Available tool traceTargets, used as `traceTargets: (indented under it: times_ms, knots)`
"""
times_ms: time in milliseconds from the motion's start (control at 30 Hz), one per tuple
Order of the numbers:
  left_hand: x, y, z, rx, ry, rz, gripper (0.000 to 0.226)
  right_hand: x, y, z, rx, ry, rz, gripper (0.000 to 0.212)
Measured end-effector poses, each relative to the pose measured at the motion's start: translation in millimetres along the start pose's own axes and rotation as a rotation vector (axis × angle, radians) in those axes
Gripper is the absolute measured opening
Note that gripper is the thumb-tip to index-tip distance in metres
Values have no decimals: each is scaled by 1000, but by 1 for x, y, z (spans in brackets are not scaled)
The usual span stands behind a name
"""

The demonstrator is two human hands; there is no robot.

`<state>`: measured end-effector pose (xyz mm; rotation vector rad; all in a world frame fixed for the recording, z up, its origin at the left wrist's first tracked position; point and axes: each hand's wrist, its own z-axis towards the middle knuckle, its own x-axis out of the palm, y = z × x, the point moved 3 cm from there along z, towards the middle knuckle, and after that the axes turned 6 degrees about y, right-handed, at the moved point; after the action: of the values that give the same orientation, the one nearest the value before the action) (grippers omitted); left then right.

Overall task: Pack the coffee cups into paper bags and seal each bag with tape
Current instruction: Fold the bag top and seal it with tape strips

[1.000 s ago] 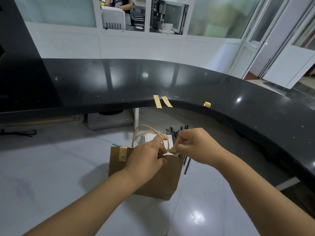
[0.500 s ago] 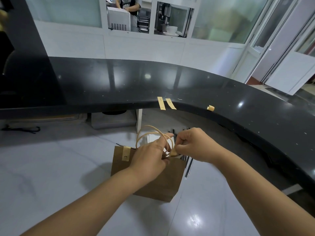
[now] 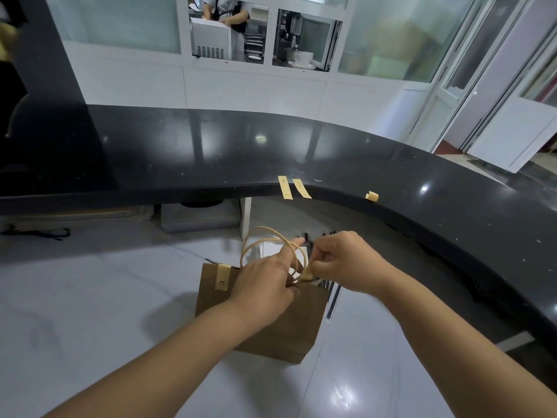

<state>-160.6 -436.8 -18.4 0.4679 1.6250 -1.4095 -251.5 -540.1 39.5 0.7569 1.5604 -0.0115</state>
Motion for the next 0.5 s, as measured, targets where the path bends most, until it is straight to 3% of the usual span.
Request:
traceTargets:
  times_ms: [300,500]
  knots:
    - [-2,-3,-1,8,-21,26,79,-3,-3,4,-17,-87,-59,17]
    - [-2,-1,0,-7,-3,34,80,4,-2,2,0,5,-62,17]
